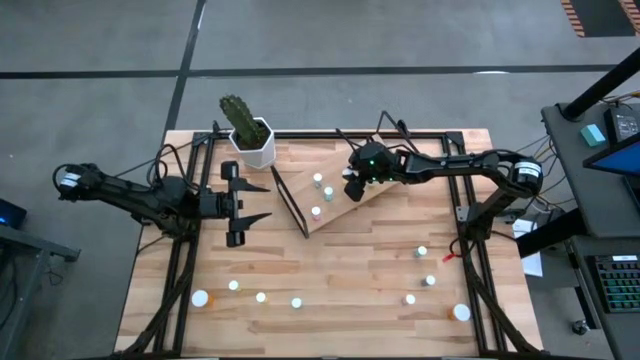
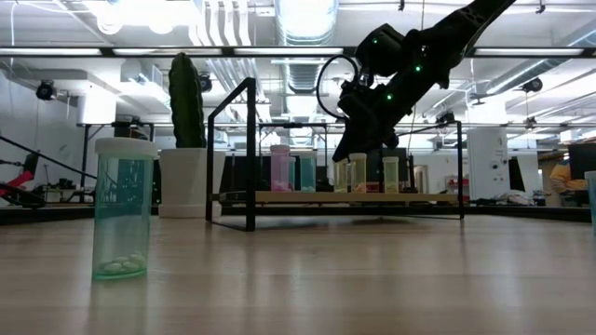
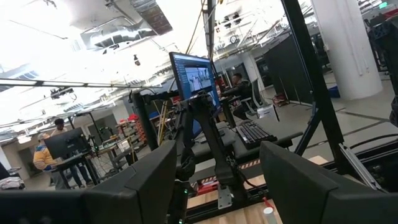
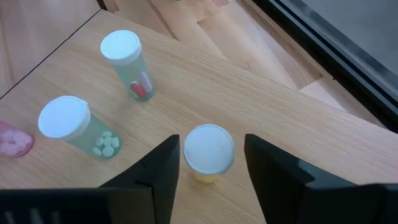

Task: Pick and place medicine bottles onto shelf by color
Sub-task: Put the yellow pill bottle on the shelf aligned with the other yellow pill bottle, then put the blue pill bottle on the shelf

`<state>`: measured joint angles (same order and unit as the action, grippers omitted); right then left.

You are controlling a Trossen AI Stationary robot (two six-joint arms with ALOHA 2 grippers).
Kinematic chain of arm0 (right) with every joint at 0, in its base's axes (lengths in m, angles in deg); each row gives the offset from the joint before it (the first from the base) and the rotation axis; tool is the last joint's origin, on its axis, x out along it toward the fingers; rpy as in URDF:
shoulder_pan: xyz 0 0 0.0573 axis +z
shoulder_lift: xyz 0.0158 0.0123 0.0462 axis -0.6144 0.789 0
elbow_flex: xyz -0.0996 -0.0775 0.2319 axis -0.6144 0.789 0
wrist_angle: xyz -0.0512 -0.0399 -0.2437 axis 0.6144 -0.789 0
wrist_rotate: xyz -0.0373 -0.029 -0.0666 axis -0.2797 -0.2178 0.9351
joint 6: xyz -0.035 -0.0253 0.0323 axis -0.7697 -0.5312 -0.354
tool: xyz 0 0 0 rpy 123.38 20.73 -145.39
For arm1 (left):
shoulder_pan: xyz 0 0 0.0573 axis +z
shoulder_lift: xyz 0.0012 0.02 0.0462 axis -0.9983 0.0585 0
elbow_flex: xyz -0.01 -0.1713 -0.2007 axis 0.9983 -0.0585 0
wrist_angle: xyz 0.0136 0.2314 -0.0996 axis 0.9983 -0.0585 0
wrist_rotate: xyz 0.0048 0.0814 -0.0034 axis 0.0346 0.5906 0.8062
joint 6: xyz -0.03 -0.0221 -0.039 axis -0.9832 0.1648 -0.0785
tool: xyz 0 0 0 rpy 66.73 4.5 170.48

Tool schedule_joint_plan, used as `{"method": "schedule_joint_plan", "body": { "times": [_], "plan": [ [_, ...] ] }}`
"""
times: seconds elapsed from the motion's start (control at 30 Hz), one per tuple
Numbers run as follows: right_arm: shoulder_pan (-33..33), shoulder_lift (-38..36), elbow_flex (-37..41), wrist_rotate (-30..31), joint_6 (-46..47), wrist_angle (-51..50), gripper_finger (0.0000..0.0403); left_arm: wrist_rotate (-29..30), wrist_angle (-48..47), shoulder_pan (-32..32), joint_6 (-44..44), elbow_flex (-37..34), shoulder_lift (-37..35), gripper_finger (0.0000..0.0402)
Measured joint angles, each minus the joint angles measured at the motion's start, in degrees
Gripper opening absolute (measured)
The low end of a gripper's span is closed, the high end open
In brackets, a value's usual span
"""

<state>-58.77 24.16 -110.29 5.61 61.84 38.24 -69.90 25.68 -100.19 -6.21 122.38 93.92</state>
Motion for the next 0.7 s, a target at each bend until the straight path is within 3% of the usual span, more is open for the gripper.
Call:
{"method": "schedule_joint_plan", "body": {
  "times": [0.2, 0.5, 0.7],
  "plan": [
    [0.03, -0.42, 0.0, -0.16, 0.94, -0.09, 0.0195, -0.02, 0.01, 0.0, 0.0, 0.0, 0.05, 0.0215],
    [0.76, -1.61, -3.03, -0.89, 1.75, -3.02, 0.0199, -0.01, -0.01, 0.0, 0.0, 0.0, 0.08, 0.0215],
    [4.83, -7.11, -6.4, -1.03, 0.9, -7.81, 0.0198, -0.01, 0.0, 0.02, 0.0, 0.0, 0.13, 0.0215]
  ]
}}
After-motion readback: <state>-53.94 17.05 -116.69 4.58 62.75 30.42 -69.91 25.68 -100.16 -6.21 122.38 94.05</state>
